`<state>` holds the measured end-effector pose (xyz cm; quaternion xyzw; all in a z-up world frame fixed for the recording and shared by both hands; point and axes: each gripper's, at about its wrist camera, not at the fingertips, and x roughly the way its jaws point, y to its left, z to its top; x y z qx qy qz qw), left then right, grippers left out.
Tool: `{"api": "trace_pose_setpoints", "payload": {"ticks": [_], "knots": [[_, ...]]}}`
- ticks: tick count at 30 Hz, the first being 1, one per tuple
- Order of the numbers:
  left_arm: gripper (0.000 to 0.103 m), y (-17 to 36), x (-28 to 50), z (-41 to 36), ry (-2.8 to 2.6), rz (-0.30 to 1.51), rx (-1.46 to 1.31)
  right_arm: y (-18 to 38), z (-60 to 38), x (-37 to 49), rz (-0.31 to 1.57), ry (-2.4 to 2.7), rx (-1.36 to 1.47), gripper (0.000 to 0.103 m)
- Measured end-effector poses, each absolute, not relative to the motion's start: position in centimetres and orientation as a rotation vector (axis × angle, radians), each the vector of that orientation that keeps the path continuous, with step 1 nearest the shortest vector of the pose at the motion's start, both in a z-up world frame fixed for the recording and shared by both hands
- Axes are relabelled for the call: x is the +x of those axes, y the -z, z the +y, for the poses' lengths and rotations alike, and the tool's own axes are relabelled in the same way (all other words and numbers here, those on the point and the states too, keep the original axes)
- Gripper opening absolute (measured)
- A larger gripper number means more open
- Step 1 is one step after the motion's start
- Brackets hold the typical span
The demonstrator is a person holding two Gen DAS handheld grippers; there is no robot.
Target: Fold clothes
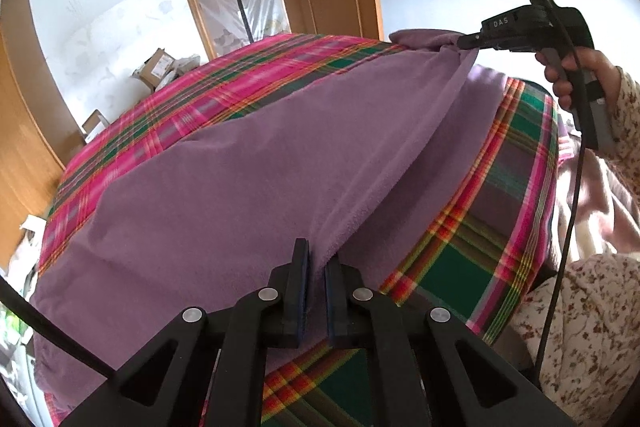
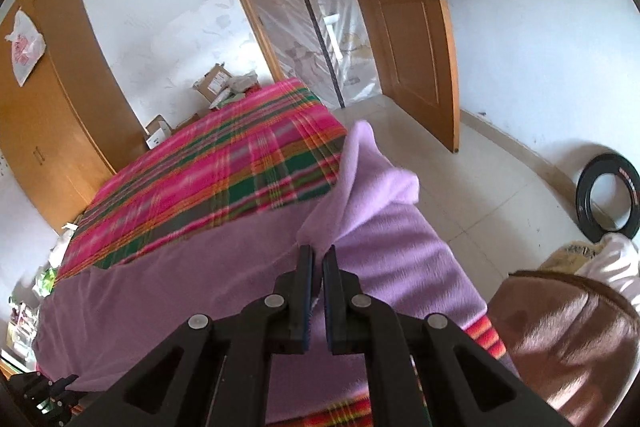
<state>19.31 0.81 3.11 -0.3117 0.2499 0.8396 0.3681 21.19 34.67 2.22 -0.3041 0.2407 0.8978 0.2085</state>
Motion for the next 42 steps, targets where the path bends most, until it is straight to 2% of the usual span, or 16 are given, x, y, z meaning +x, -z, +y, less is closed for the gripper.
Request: {"api": "trace_pose_setpoints", "payload": {"ticks": [18,26,30,33,42], "knots": [[0.008,-2.0,19.8,0.6,-2.159,0.659,-0.827,0.8,34.7,22.3,0.724,-2.446,-0.872,0.005],[0.011,-2.8,19.1,-1.0,-2.113,0.626,-0.872,0.4,33.9,22.5,0.57,-2.428,-0.932,0.007],[0.011,-4.6,19.7,-1.5,-2.109,0.592,-0.812,0.3,34.2,22.9,0.562,-2.425,-0.941,0.013],[0.011,-5.5,19.7,-0.7,-2.084,0.557,-0.776,0.1,34.4,22.9,0.566,-2.439,-0.95,0.013],[0.013,-4.2,19.3,5.3,-1.941,0.623,-0.788,-2.7,35.8,22.3,0.522,-2.49,-0.908,0.015]]}}
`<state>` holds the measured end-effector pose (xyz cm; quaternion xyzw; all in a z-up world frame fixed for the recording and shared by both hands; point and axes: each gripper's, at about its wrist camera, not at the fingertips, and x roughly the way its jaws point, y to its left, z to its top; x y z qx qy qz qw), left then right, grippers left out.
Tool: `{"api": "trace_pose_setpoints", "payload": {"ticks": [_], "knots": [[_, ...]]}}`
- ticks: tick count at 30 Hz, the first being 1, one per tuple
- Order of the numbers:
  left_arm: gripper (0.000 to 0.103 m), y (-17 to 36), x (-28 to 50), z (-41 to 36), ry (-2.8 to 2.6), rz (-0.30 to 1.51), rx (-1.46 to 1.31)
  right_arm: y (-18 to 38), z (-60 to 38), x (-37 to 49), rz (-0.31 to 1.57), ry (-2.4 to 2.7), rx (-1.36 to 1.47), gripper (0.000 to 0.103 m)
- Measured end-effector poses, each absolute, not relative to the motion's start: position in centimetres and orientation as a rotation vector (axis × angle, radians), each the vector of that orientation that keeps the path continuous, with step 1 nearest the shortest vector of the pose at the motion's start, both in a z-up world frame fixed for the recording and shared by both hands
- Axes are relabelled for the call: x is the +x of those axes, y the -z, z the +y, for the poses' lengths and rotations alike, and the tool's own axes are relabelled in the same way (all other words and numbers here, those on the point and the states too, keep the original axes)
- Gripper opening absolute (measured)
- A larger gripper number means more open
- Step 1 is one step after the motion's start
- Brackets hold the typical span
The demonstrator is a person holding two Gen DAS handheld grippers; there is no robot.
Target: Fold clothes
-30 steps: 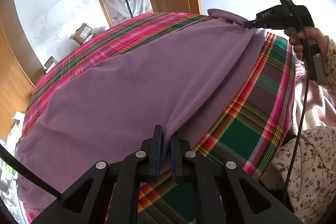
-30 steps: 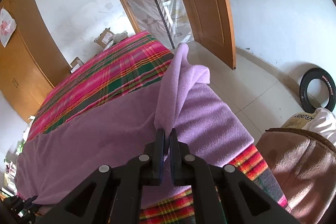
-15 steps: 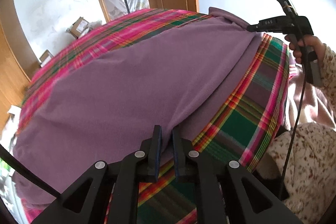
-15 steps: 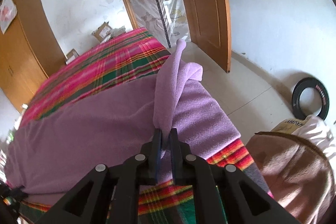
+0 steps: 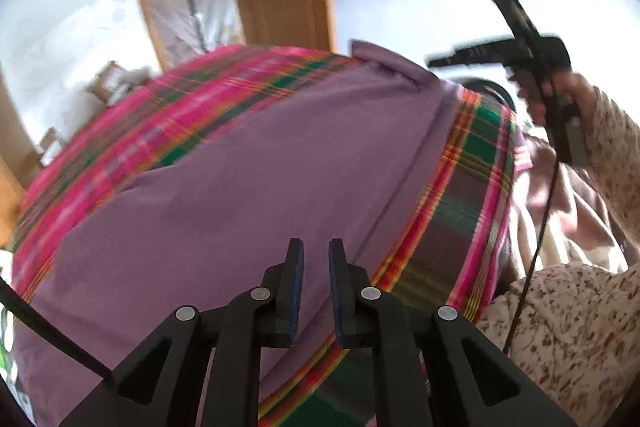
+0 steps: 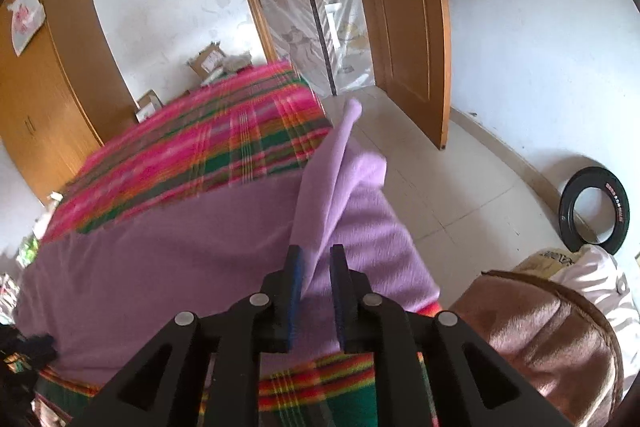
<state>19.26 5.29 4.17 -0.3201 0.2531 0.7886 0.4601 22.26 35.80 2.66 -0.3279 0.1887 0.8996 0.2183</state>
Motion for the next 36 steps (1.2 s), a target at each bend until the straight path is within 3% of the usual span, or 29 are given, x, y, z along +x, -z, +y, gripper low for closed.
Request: {"api": "trace_pose_setpoints", "payload": {"ticks": [6,13,20,22,26,36], "knots": [[0.013,-3.1,19.6,9.2,-1.856,0.67,-0.774,-3.5,38.4,18.6,0.497,-2.525,-0.955,0.027],[0.013,-2.5,18.4,10.1,-1.839,0.63,-0.813,-2.4,40.5,13.6,0.388,-2.474,-1.068,0.028],[0.013,-2.3,19.0,10.8,-1.811,0.653,-0.795,-0.5,43.9,10.6,0.595,-2.404,-1.177,0.028],[0.013,-2.4,19.2,10.8,-1.806,0.658,-0.79,-0.1,44.4,10.3,0.634,-2.393,-1.18,0.025],[0.013,-2.4,19.4,11.0,-1.805,0.67,-0.779,0.1,44.8,10.4,0.705,-2.415,-1.153,0.003],[0.013,-2.1,19.4,11.7,-1.824,0.682,-0.779,-2.3,45.5,13.6,0.707,-2.454,-1.01,0.003]]}}
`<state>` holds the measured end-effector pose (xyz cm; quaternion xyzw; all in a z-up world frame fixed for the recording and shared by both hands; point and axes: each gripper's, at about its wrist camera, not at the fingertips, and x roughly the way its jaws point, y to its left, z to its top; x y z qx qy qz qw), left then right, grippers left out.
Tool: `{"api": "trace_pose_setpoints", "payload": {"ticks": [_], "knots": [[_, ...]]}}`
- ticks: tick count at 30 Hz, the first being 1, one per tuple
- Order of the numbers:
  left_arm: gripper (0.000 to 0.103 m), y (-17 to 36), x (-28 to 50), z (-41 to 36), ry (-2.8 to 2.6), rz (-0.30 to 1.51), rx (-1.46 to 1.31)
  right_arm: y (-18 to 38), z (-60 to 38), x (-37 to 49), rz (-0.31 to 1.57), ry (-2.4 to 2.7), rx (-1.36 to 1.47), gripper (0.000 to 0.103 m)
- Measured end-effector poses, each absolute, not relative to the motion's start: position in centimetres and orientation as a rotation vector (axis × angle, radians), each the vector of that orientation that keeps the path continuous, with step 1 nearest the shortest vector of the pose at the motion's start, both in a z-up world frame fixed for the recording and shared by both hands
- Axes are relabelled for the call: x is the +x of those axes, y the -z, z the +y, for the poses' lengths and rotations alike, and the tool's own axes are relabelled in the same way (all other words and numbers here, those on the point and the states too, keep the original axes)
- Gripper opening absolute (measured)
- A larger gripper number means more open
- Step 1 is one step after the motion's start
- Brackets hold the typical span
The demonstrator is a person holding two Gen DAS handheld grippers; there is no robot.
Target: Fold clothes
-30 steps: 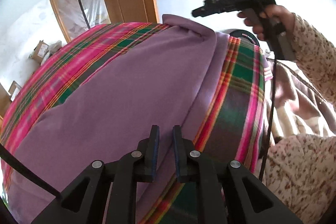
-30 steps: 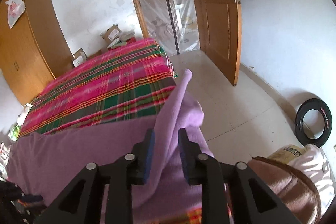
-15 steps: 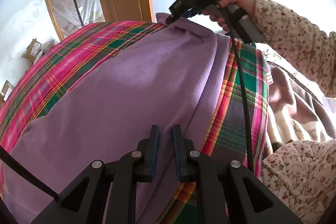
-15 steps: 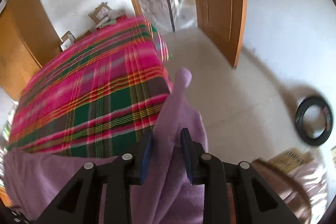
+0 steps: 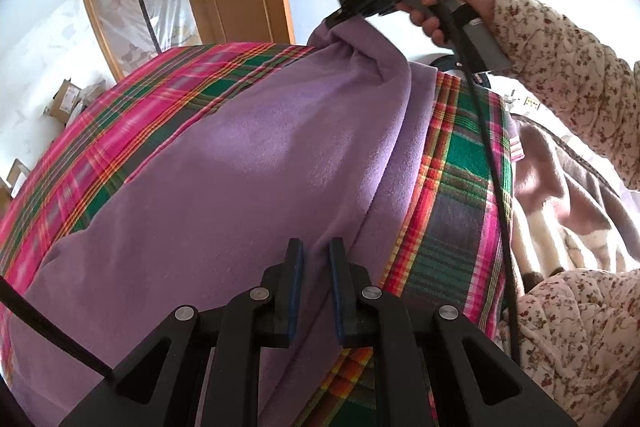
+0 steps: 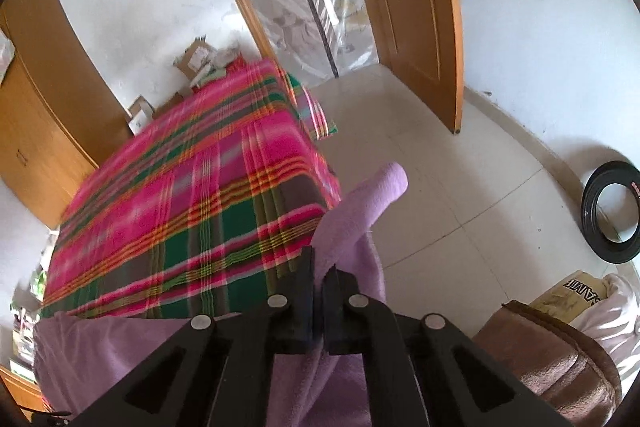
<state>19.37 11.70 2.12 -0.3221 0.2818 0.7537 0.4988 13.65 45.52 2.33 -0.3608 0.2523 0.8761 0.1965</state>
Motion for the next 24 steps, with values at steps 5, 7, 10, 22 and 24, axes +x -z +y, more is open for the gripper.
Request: {"api": "trace_pose_setpoints", "payload": {"ticks": [5,7,10,22,24], "knots": [[0.014,-2.1,20.7,12.3,-1.807,0.716,-0.738,-2.5,46.5,15.7,0.749,-2.434,-0.954,0.003],[0.014,-2.1,21.3,12.5,-1.781,0.731,-0.722,-2.3,46.9,16.5,0.773,-2.424,-0.934,0.003],[0.014,-2.0,21.7,13.0,-1.785,0.756,-0.707,-1.9,47.3,17.8,0.804,-2.409,-0.909,0.003],[0.014,-1.9,21.1,14.2,-1.838,0.777,-0.715,1.2,48.8,22.4,0.96,-2.307,-0.875,0.003],[0.015,-1.9,21.1,14.3,-1.842,0.777,-0.716,1.6,48.9,22.7,0.964,-2.298,-0.883,0.003]]}}
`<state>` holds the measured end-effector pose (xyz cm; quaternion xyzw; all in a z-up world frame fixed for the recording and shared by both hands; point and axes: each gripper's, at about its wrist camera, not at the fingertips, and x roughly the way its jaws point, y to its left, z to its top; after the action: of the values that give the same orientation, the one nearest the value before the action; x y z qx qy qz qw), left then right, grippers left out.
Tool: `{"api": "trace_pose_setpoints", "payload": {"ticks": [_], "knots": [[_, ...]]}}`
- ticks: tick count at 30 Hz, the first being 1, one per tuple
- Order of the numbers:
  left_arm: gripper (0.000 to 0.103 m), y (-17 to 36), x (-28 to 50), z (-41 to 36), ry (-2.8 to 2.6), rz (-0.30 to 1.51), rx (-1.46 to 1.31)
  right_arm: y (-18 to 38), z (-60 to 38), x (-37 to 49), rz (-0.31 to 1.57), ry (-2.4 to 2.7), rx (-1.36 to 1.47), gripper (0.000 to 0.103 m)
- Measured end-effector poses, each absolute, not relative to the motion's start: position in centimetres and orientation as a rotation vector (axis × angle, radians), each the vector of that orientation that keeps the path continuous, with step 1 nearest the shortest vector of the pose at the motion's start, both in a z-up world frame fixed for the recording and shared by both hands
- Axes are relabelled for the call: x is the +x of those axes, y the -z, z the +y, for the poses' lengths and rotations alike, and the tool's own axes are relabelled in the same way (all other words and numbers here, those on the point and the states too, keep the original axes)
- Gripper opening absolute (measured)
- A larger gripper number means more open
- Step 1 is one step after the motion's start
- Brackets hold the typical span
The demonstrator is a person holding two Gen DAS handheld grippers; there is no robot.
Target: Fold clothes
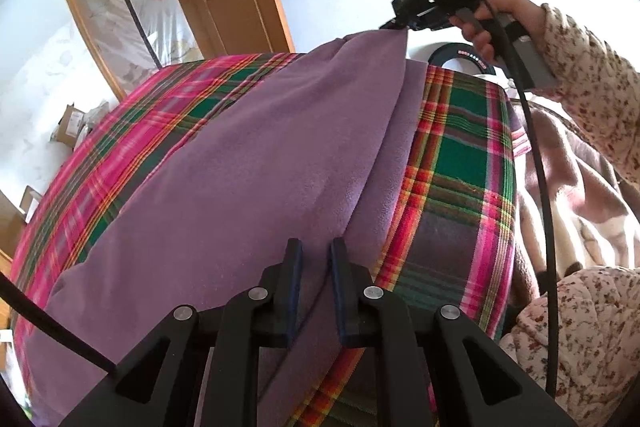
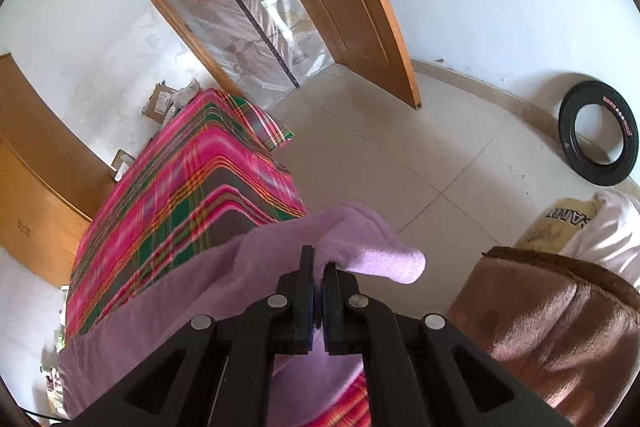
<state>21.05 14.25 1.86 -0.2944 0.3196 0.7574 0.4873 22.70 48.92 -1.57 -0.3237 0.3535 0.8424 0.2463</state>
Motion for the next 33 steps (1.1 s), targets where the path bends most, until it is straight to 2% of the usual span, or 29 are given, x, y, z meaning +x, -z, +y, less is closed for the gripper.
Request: {"api": "trace_pose_setpoints", "payload": {"ticks": [9,17,24,27,31,33], "knots": [[0.015,-1.9,21.4,14.5,-1.851,0.809,-0.709,1.3,49.1,25.3,1.014,-2.298,-0.817,0.003],[0.015,-1.9,20.9,13.5,-1.864,0.777,-0.724,5.2,50.0,24.6,1.072,-2.221,-0.951,0.003],[0.015,-2.4,20.9,13.0,-1.867,0.76,-0.707,4.0,48.0,24.5,0.877,-2.235,-0.968,0.006],[0.015,-2.2,20.6,12.7,-1.872,0.76,-0.721,3.3,46.8,25.1,0.78,-2.206,-0.938,0.017],[0.015,-2.1,20.9,12.5,-1.869,0.755,-0.719,1.3,44.2,26.3,0.67,-2.262,-0.867,0.018],[0.015,-2.1,21.1,12.5,-1.858,0.752,-0.715,0.3,42.6,26.7,0.672,-2.319,-0.848,0.018]]}}
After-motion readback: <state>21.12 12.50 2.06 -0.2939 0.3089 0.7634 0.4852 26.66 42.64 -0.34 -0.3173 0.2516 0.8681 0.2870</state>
